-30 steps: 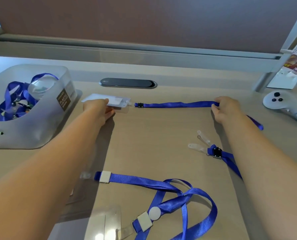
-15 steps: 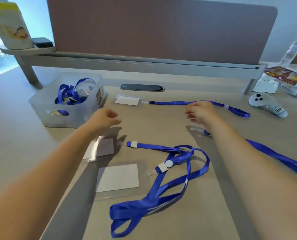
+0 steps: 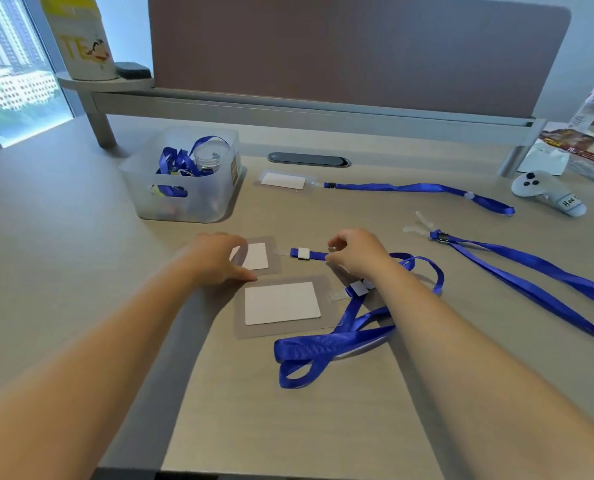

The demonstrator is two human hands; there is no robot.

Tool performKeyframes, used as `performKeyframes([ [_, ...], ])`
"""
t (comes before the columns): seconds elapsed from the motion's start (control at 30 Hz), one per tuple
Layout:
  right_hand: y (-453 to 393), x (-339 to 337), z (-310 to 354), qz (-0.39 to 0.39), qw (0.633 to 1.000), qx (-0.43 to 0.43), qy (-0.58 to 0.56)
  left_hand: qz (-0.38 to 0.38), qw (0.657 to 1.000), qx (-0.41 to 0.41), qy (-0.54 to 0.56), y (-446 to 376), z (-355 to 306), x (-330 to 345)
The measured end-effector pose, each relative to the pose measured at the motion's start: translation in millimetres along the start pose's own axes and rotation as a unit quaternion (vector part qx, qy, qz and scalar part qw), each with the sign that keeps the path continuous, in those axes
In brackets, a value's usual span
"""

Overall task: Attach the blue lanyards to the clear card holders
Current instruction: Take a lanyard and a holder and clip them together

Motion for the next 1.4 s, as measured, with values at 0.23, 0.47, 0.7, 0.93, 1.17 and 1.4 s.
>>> performKeyframes([
  [0.23, -1.0, 1.3, 4.5, 0.002, 0.999, -0.009, 0.046, -0.003, 0.976, 0.097, -0.197, 6.0, -28.7, -3.6],
  [0.47, 4.2, 3.0, 21.4, 0.027, 0.999, -0.036, -0.021, -0.128, 0.968, 0.119, -0.181, 11.9, -50.1, -44.4],
  [0.7, 11.1, -18.4, 53.1, -0.032, 0.989, -0.095, -0.106, -0.119, 0.986, 0.114, -0.009, 17.5, -55.2, -72.0],
  [0.93, 19.8, -42.9, 56.5, -0.053, 0.968, -0.098, -0.224, -0.131, 0.984, 0.094, 0.075, 22.6, -52.4, -92.0],
  [1.17, 28.2, -57.6, 55.0, -0.004, 0.943, -0.060, -0.327, -0.240, 0.960, 0.138, 0.043, 42.4, -60.2, -103.5],
  [1.4, 33.5, -62.0, 62.9, -0.009, 0.920, -0.058, -0.387, -0.133, 0.979, 0.136, 0.074, 43.7, -74.4, -74.9],
])
Point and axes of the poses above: each hand's wrist, its own y-axis away from the middle knuckle, its own x-axis out of the palm, z = x × y, the point moved 10 cm from there along -y, towards the middle knuckle, and after that the axes turned 8 degrees about y, right-handed, at the moved point
